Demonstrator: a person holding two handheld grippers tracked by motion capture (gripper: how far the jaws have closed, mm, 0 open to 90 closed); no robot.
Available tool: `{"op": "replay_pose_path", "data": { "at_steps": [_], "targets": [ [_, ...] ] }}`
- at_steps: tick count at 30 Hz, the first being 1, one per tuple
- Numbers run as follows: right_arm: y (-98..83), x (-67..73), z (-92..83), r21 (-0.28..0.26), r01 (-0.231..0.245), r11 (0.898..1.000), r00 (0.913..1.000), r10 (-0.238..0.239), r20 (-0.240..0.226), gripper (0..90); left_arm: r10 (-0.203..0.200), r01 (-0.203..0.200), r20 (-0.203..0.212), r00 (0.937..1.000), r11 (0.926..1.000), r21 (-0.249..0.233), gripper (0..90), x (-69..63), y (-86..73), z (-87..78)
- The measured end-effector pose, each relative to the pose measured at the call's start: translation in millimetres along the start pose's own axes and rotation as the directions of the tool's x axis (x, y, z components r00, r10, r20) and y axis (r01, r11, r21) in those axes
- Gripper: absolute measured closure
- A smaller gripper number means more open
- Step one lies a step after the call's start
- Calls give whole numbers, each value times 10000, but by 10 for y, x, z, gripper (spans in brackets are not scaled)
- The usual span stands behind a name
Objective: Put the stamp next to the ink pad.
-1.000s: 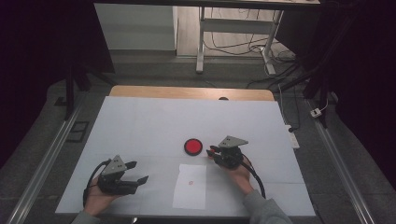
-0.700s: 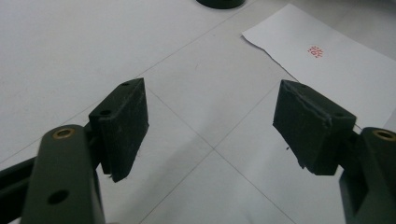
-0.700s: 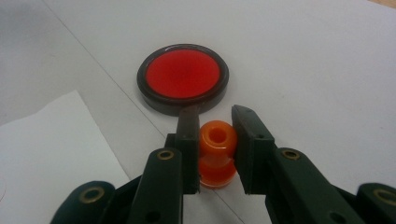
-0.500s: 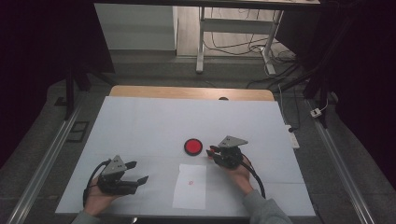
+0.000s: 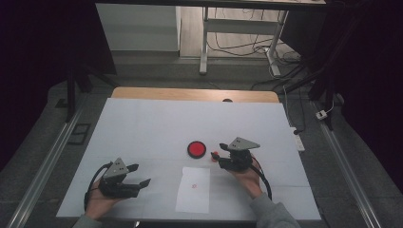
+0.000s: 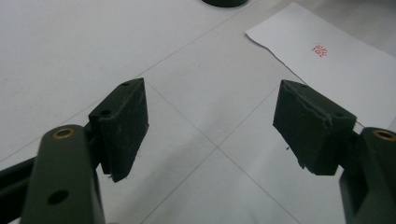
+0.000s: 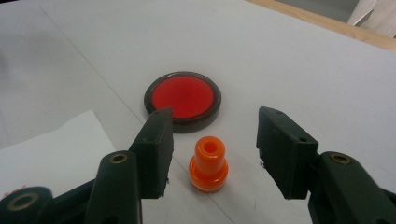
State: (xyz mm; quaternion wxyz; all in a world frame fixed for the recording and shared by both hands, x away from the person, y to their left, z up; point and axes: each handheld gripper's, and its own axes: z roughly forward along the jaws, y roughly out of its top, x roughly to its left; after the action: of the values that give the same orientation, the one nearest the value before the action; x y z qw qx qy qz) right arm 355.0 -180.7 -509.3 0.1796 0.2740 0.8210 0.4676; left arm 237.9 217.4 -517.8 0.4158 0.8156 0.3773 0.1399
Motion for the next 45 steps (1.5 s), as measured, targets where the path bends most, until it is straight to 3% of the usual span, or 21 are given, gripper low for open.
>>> {"op": "replay_pose_path", "data": {
  "at_steps": [10, 27, 39, 45],
  "targets": [
    [-5, 20, -256, -260, 94, 9996, 9999, -96, -95, 437, -29, 29, -55, 10000, 10000, 19, 266, 8, -7, 7],
    [-179, -13, -664, -475, 350, 9983, 9994, -348, 45, 441, -147, 148, -128, 9998, 9999, 16, 266, 41, -26, 17],
    [-485, -114, -1091, -434, 279, 9987, 9972, -248, 712, 436, -134, 134, -98, 9999, 9999, 64, 265, 48, -27, 41],
    [-638, -181, -1244, -154, 290, 9995, 9933, -271, 1124, 428, -114, 115, -118, 9999, 9999, 117, 262, 48, -26, 56]
  ]
}}
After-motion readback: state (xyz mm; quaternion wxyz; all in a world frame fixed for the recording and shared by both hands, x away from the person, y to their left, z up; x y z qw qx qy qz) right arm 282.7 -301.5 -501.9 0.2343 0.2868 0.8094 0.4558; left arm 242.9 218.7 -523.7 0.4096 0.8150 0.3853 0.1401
